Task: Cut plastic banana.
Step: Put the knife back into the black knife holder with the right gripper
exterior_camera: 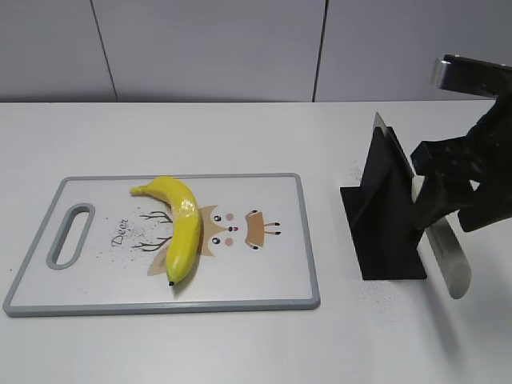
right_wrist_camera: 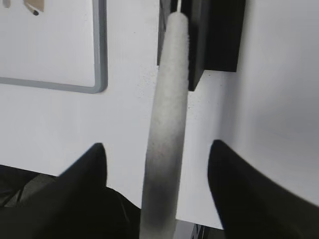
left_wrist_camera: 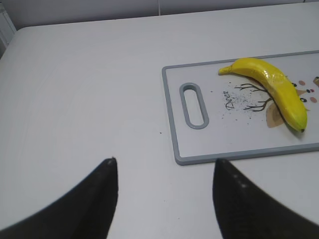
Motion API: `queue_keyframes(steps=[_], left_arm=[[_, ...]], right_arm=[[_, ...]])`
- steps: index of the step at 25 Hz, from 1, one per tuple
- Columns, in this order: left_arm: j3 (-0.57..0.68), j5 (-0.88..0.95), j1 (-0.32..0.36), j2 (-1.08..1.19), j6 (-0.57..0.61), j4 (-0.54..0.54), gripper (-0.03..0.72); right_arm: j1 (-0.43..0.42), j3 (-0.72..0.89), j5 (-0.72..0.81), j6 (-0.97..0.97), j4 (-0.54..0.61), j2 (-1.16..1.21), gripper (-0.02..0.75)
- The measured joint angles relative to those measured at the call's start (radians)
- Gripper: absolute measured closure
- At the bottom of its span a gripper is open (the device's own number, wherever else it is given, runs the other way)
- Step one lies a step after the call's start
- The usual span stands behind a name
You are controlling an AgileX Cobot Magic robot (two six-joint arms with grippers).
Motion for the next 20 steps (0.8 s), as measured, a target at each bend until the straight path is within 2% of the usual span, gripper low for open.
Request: queue_keyframes(steps=[2, 5, 14, 20], left_arm=[[0.0, 0.001, 0.0, 0.0, 0.0, 0.0, 0.108], [0.0, 0.001, 0.0, 0.0, 0.0, 0.0, 0.108], [0.0, 0.002, 0.0, 0.0, 0.0, -0.005, 0.108], [0.0, 0.003, 0.0, 0.0, 0.0, -0.007, 0.108]], right_arm=[[0.0, 0.0, 0.002, -0.014, 0.012, 0.0, 0.195], [0.0, 0.0, 0.03, -0.044, 0.015, -0.012, 0.143], [0.0, 0.011, 0.156, -0.231, -0.004, -0.286, 0.135], [0.0, 0.145, 0.134, -0.322, -0.061, -0.584, 0.143]])
